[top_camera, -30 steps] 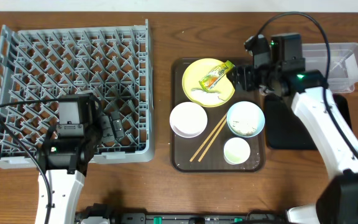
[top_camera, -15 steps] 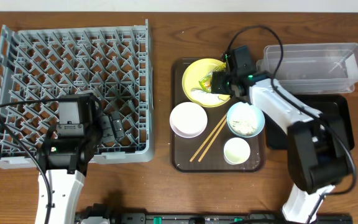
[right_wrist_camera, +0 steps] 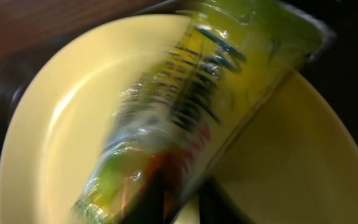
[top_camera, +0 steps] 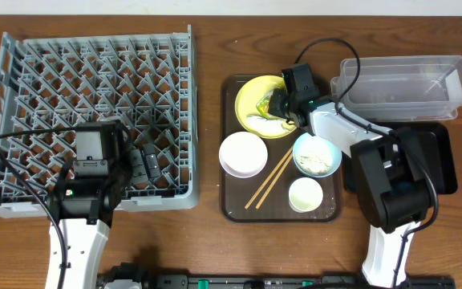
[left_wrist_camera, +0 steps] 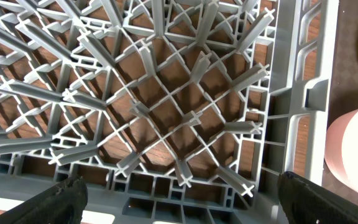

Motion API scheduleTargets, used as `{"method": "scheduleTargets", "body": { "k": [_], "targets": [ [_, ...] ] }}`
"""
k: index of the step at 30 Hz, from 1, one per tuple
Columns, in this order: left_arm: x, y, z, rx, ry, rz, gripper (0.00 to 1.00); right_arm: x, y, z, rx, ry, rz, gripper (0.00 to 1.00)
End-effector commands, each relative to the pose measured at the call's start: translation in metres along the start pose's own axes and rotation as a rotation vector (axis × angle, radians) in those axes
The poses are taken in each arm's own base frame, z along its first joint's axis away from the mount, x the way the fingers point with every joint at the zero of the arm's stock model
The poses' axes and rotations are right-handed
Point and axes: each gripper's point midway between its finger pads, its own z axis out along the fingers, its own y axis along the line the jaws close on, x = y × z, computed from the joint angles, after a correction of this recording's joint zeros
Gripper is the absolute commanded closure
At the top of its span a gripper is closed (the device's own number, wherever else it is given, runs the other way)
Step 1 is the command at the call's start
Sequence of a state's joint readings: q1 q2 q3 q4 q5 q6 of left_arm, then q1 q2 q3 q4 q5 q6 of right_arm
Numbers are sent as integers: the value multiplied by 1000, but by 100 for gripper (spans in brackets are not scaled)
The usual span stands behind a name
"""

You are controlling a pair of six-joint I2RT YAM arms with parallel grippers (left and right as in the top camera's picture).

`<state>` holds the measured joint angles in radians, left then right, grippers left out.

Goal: Sort waste into correct bins and load items into the dishwasher rack
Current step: 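Reach the right gripper to the yellow plate and grasp the Pandan wrapper, then carry the wrapper with the right gripper and drop it into the clear bin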

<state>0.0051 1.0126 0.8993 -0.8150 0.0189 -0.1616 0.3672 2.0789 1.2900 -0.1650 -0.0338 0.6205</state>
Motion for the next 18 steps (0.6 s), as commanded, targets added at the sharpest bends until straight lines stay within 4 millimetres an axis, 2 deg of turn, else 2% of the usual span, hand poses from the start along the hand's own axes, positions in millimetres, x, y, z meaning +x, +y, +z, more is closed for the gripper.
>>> {"method": "scheduleTargets", "body": {
  "k": [1, 4, 7, 11, 12, 13, 15, 18],
  "targets": [
    [-9, -2, -7, 3, -26, -13, 1, -4, 5, 1, -8, -15, 11, 99],
    [-9, -2, -7, 3, -26, -13, 1, -11, 10, -12, -16, -32, -44, 99],
    [-9, -2, -7, 3, -26, -13, 1, -29, 12, -37, -18, -75, -117, 99],
    [-9, -2, -7, 3, -26, -13, 1, -71, 3, -92, 36, -208, -153, 99],
    [-9, -2, -7, 3, -26, -13, 1, -84, -1, -110, 53, -255, -155, 99],
    [-9, -2, -7, 3, -26, -13, 1, -92, -5, -120, 71, -281, -147, 99],
    [-9, -2, -7, 3, -26, -13, 1, -113, -23, -149, 126, -359, -110, 99],
    [-9, -2, -7, 3, -26, -13, 1, -132, -53, -179, 213, -431, -49, 99]
  ]
}}
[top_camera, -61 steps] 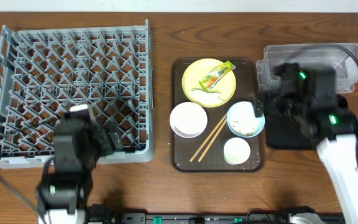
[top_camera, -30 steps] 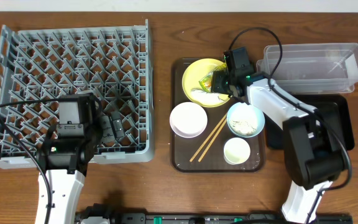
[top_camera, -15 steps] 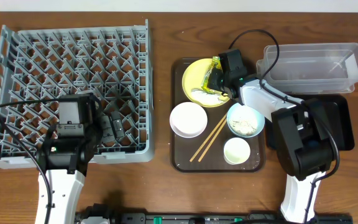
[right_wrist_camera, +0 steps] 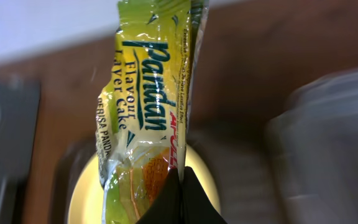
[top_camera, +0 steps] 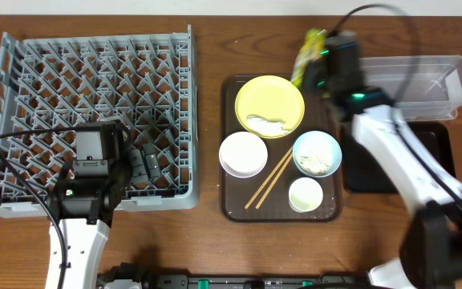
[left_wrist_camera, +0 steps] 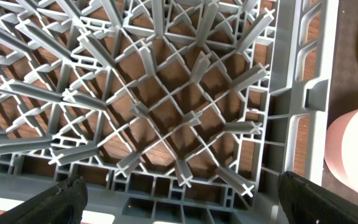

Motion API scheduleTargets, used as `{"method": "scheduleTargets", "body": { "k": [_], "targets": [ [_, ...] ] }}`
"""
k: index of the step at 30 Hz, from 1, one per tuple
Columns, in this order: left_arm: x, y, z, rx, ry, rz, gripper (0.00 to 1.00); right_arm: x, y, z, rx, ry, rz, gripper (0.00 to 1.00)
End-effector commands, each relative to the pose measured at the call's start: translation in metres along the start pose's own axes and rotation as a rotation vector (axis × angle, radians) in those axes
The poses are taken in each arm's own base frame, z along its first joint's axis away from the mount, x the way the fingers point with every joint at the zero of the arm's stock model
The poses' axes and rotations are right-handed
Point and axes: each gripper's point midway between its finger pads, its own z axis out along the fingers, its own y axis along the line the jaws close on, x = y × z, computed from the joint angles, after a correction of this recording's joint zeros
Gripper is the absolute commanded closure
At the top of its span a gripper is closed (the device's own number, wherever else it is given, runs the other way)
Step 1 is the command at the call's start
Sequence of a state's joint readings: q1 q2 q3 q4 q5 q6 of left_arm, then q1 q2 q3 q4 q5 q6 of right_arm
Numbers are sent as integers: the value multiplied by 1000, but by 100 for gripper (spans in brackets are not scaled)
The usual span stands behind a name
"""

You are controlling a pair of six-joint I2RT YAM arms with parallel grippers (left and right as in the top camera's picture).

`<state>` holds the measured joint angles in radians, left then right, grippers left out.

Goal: Sort waste into correct bins and load items into the dishwasher rack
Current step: 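Carry the wrapper with the right gripper and drop it into the clear bin, then return the right gripper to the yellow plate and grasp the white tissue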

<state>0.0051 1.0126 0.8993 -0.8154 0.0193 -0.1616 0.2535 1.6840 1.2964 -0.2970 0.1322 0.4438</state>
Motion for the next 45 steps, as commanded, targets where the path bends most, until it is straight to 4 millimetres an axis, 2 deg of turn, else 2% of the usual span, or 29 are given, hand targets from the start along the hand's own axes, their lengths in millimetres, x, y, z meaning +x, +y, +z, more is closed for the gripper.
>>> {"method": "scheduleTargets", "body": {
  "k": [1, 4, 6, 9, 11, 14, 15, 17, 18, 20, 22, 25, 28, 30, 32, 39, 42, 45],
  "targets": [
    [-9, -1, -7, 2, -26, -13, 1, -30, -54, -16, 187, -90, 43, 99],
    [-9, -2, -7, 3, -26, -13, 1, -34, -96, -22, 305, -103, 161, 99],
    [-9, -2, -7, 3, -26, -13, 1, -28, -126, -23, 384, -95, 278, 99],
    [-9, -2, -7, 3, -26, -13, 1, -17, -158, -22, 452, -78, 449, 99],
    [-9, -2, -7, 3, -26, -13, 1, -10, -168, -16, 467, -63, 527, 99],
    [-9, -2, -7, 3, -26, -13, 1, -3, -174, -3, 452, -35, 571, 99],
    [-9, -2, -7, 3, -26, -13, 1, -2, -175, 1, 444, -30, 576, 94],
    [-9, -2, -7, 3, -26, -13, 1, -2, -174, 9, 423, -27, 567, 77],
    [-9, -2, -7, 3, -26, -13, 1, -3, -171, 12, 406, -21, 546, 61],
    [-9, -2, -7, 3, -26, -13, 1, -3, -168, 14, 390, -13, 519, 52],
    [-9, -2, -7, 3, -26, -13, 1, -6, -163, 13, 358, -5, 494, 48],
    [-9, -2, -7, 3, -26, -13, 1, -17, -140, 10, 236, 7, 404, 51],
    [-9, -2, -7, 2, -25, -13, 1, -26, -93, 4, 18, 31, 211, 54],
    [-9, -2, -7, 2, -25, -13, 1, -21, -59, -1, -124, 65, 69, 54],
    [-9, -2, -7, 2, -25, -13, 1, -1, -27, -5, -241, 127, -74, 51],
    [-9, -2, -7, 2, -25, -13, 1, 89, 29, -11, -328, 372, -332, 48],
    [-9, -2, -7, 2, -25, -13, 1, 119, 45, -8, -347, 425, -430, 43],
    [-9, -1, -7, 2, -25, -13, 1, 139, 46, 3, -279, 452, -490, 40]
  ]
}}
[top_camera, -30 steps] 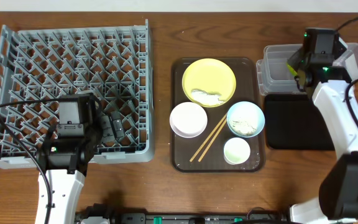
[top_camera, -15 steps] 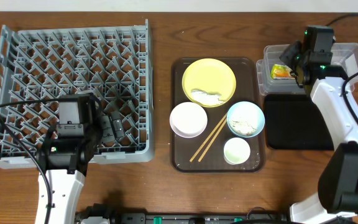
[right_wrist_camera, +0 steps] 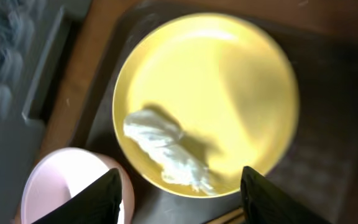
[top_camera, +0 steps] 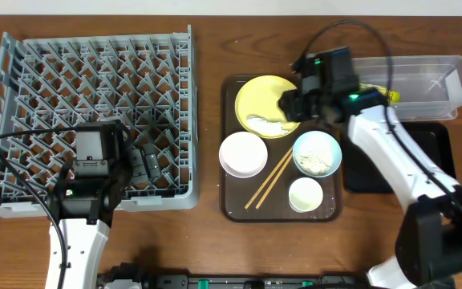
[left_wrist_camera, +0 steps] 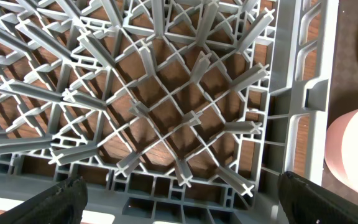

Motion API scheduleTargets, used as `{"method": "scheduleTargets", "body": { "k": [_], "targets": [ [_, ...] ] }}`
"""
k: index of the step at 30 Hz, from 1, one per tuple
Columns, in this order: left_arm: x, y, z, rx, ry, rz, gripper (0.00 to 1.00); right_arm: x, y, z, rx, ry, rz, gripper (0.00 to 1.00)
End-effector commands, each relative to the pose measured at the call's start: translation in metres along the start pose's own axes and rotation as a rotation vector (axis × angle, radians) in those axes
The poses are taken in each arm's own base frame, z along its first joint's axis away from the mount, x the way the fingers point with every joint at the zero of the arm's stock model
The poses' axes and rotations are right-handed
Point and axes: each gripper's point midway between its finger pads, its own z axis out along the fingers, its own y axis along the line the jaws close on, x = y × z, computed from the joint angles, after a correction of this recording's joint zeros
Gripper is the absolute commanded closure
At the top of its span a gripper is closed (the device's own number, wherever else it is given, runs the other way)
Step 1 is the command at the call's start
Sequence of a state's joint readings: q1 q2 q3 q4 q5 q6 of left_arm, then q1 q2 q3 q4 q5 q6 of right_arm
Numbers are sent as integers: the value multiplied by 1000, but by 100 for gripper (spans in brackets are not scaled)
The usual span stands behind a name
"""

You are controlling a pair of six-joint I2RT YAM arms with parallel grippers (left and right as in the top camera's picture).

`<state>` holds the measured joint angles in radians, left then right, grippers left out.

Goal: Sort waste into correct bins and load items into the dishwasher rack
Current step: 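Return the right gripper to the yellow plate and grasp the white tissue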

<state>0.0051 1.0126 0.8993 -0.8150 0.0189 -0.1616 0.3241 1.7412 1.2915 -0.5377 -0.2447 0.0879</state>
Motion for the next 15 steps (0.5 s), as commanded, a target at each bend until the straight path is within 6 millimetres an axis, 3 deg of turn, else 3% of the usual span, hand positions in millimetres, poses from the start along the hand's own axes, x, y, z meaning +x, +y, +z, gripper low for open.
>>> {"method": "scheduleTargets", "body": {
  "k": [1, 10, 15],
  "targets": [
    [-9, -1, -7, 2, -25, -13, 1, 24, -2, 28, 75, 81, -97, 40],
    [-8, -1, -6, 2, -21, -13, 1, 69, -2, 85, 95, 232, -123, 41],
    [-8, -1, -6, 1, -21, -12, 1, 78, -9, 95, 114, 260, -117, 79]
  ]
}}
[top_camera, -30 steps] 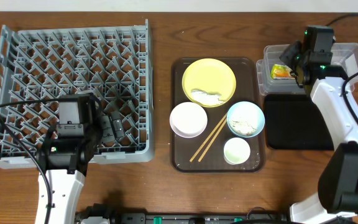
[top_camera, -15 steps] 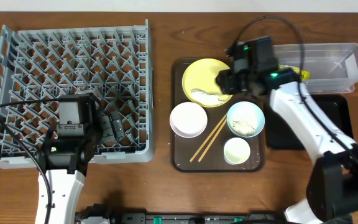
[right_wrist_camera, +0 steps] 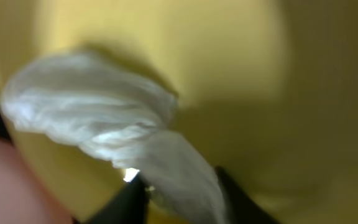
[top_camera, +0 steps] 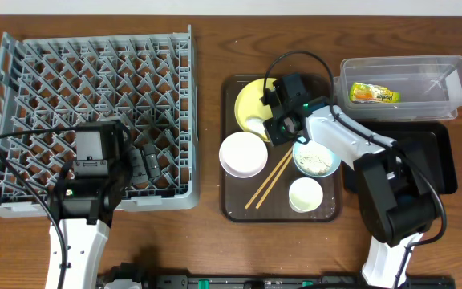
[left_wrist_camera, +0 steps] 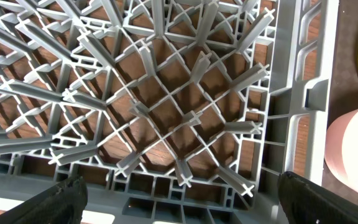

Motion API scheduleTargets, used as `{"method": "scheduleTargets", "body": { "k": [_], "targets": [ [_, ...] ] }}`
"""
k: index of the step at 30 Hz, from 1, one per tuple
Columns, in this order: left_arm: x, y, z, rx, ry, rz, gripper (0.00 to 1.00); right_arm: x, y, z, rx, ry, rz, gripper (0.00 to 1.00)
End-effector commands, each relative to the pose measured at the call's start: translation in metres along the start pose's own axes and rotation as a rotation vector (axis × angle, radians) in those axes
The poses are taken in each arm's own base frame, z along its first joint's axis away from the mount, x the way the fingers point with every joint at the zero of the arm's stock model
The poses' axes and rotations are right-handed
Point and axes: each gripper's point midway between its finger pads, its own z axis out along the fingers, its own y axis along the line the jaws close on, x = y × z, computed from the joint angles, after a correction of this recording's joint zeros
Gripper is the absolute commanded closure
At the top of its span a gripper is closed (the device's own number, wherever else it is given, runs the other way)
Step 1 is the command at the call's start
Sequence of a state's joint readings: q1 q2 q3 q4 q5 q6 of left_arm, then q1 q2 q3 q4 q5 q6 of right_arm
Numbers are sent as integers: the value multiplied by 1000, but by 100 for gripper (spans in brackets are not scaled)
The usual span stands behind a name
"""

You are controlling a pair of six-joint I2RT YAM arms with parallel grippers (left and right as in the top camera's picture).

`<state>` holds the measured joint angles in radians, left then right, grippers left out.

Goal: Sort waste into correct bins and load items into the dishwasher rack
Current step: 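Return the right gripper to the yellow plate and grasp the white tissue, then carry the tissue with the right gripper and release it into the clear bin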

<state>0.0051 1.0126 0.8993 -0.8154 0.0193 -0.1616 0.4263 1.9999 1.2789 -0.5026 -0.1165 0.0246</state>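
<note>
A crumpled white tissue [right_wrist_camera: 92, 112] lies on the yellow plate [right_wrist_camera: 229, 62] at the back of the brown tray [top_camera: 231, 210]. My right gripper [right_wrist_camera: 182, 199] is down on the plate, its fingers pressed to both sides of the tissue's near end. The green snack wrapper [top_camera: 373, 94] lies in the clear bin [top_camera: 447, 72]. My left gripper [left_wrist_camera: 179, 208] hangs open over the front right corner of the grey dishwasher rack [top_camera: 22, 120], holding nothing. The tray also carries a pale pink bowl [top_camera: 243, 154], a blue bowl [top_camera: 317, 156] with food scraps, chopsticks [top_camera: 269, 178] and a small cup [top_camera: 305, 194].
A black bin [top_camera: 443, 160] sits in front of the clear bin on the right. The rack's upright tines fill the left half of the table. The right arm's cable arcs over the tray's back edge.
My right gripper has dropped from above the yellow plate onto it, and its fingers have narrowed from wide open to gripping the tissue. The left arm has not moved.
My right gripper was shut on the green wrapper on the yellow plate. Then it held the wrapper in the air beside the clear bin. Then the wrapper lay in the bin and the gripper was open above the plate. Now it grips the tissue.
</note>
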Motion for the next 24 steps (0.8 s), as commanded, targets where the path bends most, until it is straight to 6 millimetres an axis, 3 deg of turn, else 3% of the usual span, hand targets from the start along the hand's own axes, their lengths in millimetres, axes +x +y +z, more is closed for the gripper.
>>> {"method": "scheduleTargets", "body": {
  "k": [1, 3, 5, 9, 13, 18, 21, 24],
  "targets": [
    [-8, -1, -6, 1, -22, -13, 1, 2, -5, 3, 32, 8, -4, 86],
    [-8, -1, -6, 1, -22, -13, 1, -7, -14, -7, 72, -24, 0, 97],
    [-8, -1, -6, 1, -22, -13, 1, -21, -23, -23, 109, -71, 24, 99],
    [-8, -1, -6, 1, -22, -13, 1, -55, -51, -77, 179, -230, 122, 99],
    [-8, -1, -6, 1, -22, -13, 1, -73, -89, -139, 249, -394, 275, 99],
    [-8, -1, -6, 1, -22, -13, 1, -64, -158, -196, 397, -512, 495, 99],
    [-8, -1, -6, 1, -22, -13, 1, -49, -194, -204, 460, -508, 575, 99],
    [-8, -1, -6, 2, -22, -13, 1, -30, -224, -200, 497, -469, 638, 99]
  ]
}}
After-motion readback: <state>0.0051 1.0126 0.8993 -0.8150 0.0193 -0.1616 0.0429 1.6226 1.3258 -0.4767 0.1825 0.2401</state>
